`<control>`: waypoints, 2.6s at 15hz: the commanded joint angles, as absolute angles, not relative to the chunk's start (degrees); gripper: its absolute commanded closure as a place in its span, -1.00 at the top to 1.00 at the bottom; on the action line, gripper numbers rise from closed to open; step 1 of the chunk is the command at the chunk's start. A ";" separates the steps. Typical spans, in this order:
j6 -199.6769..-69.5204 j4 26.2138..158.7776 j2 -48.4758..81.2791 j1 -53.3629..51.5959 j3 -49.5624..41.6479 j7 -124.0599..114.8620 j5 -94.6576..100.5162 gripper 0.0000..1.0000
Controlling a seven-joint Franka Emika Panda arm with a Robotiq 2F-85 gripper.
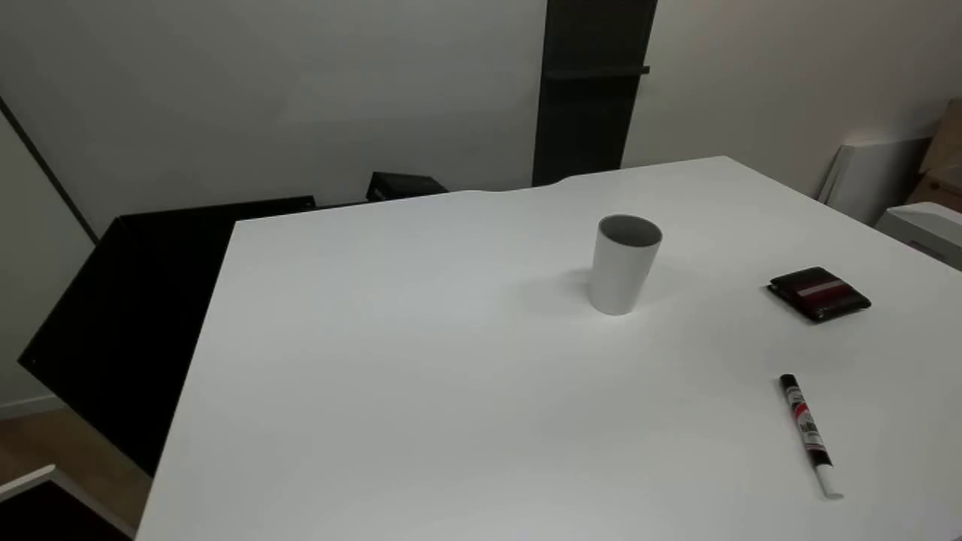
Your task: Put the marker in the white mug
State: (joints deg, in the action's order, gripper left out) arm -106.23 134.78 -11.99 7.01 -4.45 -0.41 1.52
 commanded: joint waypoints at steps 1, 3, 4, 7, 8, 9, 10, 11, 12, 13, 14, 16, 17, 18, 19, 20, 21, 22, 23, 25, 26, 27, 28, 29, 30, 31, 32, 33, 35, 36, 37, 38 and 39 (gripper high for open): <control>-106.01 136.50 -12.94 5.44 -2.53 -12.60 -2.79 1.00; -109.71 139.18 -14.41 4.80 -0.78 -19.84 -3.36 1.00; -112.31 140.54 -15.01 4.42 0.17 -23.00 -3.48 1.00; -120.15 143.90 -16.04 3.32 3.19 -32.09 -3.65 1.00; -122.40 144.78 -16.12 2.82 4.03 -33.82 -4.29 1.00; -125.31 145.72 -16.04 2.24 4.84 -35.22 -5.08 1.00; -128.29 146.36 -15.55 1.79 5.81 -36.97 -5.07 1.00; -130.55 146.64 -14.64 1.31 6.72 -38.43 -4.78 1.00; -132.78 146.81 -13.65 0.93 7.59 -39.86 -4.06 1.00; -134.69 146.92 -12.70 0.54 8.29 -40.99 -3.51 1.00; -136.51 146.81 -11.37 0.23 8.93 -42.19 -2.91 1.00; -138.79 146.36 -8.71 -0.52 9.75 -43.76 -1.72 1.00; -139.66 146.18 -7.48 -0.81 10.02 -44.74 -0.83 1.00; -140.25 146.02 -6.13 -1.10 10.22 -45.75 0.22 1.00; -140.57 145.94 -4.97 -1.39 10.25 -46.74 1.63 1.00; -140.58 145.80 -3.90 -1.75 10.05 -47.49 2.70 1.00; -140.14 145.51 -2.73 -2.07 9.77 -47.92 3.69 1.00; -139.59 145.26 -1.58 -2.35 9.38 -48.01 4.31 1.00; -139.06 145.14 -0.65 -2.47 8.98 -48.20 4.95 1.00; -137.90 145.04 0.83 -2.72 8.18 -47.84 5.41 1.00; -138.01 145.41 1.41 -2.79 7.73 -47.85 5.67 1.00; -138.21 145.70 2.09 -2.88 7.32 -47.64 5.60 1.00; -138.44 145.84 2.85 -2.99 6.95 -47.21 5.10 1.00; -138.70 145.97 3.79 -3.09 6.64 -46.62 4.39 1.00; -139.02 146.07 4.52 -3.16 6.41 -45.09 2.75 1.00; -138.27 145.96 5.13 -3.04 6.44 -40.27 -0.86 1.00; -139.03 146.47 3.85 -3.55 5.97 -43.61 2.21 1.00; -139.03 146.47 4.55 -3.65 5.83 -41.80 0.58 1.00; -139.03 146.45 5.20 -3.76 5.67 -40.55 -0.30 1.00; -139.03 146.45 5.23 -3.77 5.64 -40.37 -0.33 1.00; -139.03 146.45 5.23 -3.78 5.64 -40.32 -0.34 1.00; -139.03 146.44 5.23 -3.79 5.64 -40.31 -0.34 1.00; -139.03 146.44 5.23 -3.79 5.64 -40.31 -0.34 1.00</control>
